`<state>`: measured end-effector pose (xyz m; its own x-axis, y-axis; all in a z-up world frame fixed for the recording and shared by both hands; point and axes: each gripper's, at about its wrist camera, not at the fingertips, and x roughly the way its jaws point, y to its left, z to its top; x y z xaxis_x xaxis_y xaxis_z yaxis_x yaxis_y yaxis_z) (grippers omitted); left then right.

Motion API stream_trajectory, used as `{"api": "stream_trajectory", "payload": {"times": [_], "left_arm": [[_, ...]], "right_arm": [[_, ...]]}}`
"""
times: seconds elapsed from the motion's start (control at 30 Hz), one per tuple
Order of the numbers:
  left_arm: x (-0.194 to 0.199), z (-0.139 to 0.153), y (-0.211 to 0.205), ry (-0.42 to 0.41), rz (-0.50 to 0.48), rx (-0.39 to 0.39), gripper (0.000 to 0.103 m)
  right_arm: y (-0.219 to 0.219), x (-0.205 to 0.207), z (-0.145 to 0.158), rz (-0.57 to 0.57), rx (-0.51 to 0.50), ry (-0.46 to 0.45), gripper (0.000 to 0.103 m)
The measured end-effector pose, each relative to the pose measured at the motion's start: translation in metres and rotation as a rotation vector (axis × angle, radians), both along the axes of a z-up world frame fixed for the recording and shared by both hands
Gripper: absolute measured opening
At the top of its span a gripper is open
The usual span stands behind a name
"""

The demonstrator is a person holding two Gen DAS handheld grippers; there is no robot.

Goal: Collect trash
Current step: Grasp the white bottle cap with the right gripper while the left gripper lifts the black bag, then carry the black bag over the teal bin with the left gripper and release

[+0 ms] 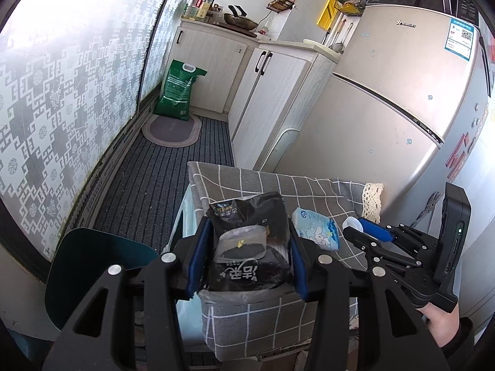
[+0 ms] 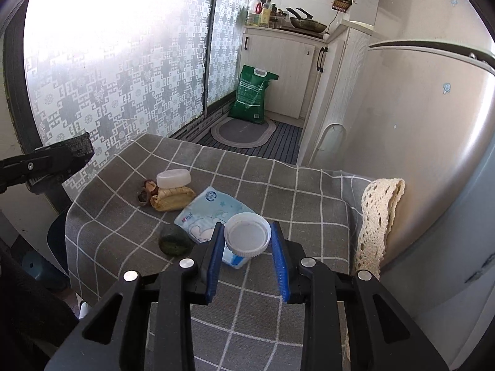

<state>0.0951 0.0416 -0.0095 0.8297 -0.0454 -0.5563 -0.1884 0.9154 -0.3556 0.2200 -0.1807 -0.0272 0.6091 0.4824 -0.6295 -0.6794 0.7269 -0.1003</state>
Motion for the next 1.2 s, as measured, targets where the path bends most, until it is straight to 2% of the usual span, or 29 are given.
{"api": "stream_trajectory", "payload": {"times": [0.7,1.2], "left_arm": [[-0.035,-0.009,0.066,0.049,0.089,0.01,0.049],[-0.054,-0.05,0.123,0.179,0.149,0.037,0.05]], "right_arm": [[0.077,-0.04,0.025,0.14,0.017,-0.017,0.03],[0.145,-0.072,0.021,0.266,0.006,0.047,0.03]]}}
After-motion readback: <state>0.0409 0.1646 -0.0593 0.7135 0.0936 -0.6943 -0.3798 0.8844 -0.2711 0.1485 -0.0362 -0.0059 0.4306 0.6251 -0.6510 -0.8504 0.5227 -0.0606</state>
